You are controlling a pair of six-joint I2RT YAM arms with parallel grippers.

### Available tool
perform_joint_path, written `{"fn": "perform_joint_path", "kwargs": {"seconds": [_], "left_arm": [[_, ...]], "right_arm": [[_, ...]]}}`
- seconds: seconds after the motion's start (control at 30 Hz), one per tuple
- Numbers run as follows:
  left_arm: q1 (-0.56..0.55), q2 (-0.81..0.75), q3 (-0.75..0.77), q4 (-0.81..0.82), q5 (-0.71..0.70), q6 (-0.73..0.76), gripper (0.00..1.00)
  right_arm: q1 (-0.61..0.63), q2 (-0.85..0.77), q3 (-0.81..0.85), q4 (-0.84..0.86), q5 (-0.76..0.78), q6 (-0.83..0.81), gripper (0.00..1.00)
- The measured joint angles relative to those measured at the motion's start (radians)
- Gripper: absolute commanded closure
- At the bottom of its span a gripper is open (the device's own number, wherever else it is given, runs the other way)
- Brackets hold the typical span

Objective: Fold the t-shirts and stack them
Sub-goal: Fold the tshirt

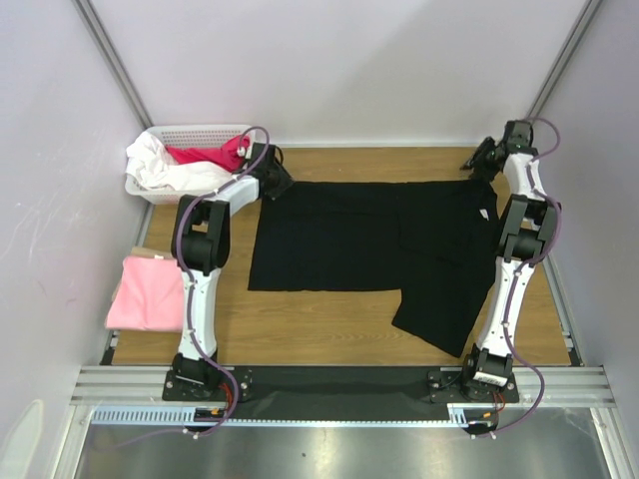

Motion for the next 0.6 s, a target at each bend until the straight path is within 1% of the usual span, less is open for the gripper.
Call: {"fn": "perform_joint_path", "kwargs": {"seconds": [0.13, 0.2, 0.27, 0.3, 0.37, 0.4, 0.5, 0.6], "left_arm": [[0.001, -0.050, -0.002, 0.002, 0.029, 0.113, 0.47], [-0.002, -0.109, -0.008, 0.008, 0.036, 0.182, 0.43], [-0.006, -0.191, -0.028, 0.012, 0.035, 0.236, 0.41], [-0.008, -0.240, -0.039, 0.016, 0.034, 0.260, 0.40], [-0.018, -0.361, -0.093, 0.042, 0.031, 0.300, 0.39], [-0.024, -0.429, -0.131, 0.050, 0.029, 0.313, 0.38], [-0.047, -0.617, -0.253, 0.071, 0.027, 0.332, 0.37], [-0.072, -0.767, -0.387, 0.066, 0.023, 0.333, 0.37]], "right_arm": [[0.000, -0.026, 0.092, -0.022, -0.039, -0.026, 0.48], [0.000, -0.092, 0.072, -0.035, -0.046, -0.040, 0.47], [0.000, -0.180, 0.028, -0.053, -0.041, -0.050, 0.42], [-0.002, -0.250, -0.012, -0.060, -0.033, -0.056, 0.40], [-0.006, -0.380, -0.116, -0.060, -0.013, -0.060, 0.39], [-0.011, -0.466, -0.192, -0.058, -0.001, -0.058, 0.37], [-0.043, -0.732, -0.468, -0.035, 0.020, -0.044, 0.34], [-0.101, -0.958, -0.751, 0.004, 0.033, 0.001, 0.31]]}}
